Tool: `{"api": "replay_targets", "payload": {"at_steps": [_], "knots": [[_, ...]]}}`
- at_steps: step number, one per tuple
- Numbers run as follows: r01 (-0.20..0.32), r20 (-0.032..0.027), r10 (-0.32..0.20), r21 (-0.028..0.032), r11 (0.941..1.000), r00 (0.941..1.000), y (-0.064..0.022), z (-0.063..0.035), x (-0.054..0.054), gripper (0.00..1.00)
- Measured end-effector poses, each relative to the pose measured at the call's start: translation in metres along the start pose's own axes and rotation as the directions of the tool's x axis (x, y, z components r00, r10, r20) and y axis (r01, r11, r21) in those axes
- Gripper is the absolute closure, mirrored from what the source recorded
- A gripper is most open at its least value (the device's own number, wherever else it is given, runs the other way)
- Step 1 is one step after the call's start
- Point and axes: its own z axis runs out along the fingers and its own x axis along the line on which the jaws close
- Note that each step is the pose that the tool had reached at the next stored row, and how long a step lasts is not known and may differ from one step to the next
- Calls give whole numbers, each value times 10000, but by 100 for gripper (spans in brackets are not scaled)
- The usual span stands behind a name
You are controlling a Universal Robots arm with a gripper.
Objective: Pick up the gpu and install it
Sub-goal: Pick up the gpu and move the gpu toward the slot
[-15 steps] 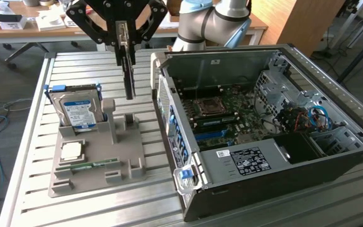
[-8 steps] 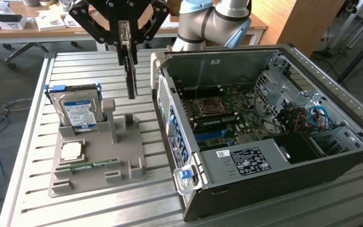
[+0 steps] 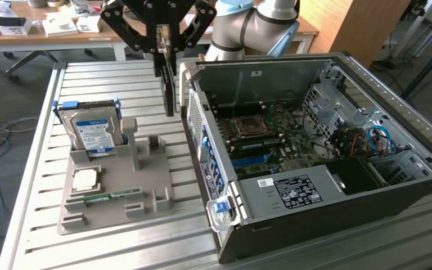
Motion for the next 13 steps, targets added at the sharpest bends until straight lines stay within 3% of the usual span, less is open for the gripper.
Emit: {"api": "replay_targets", "payload": {"at_steps": [6, 13], "knots": [[0, 0, 0, -3, 10000, 10000, 3, 4, -130, 74], [0, -4, 0, -115, 9999, 10000, 9, 12, -426, 74]]}}
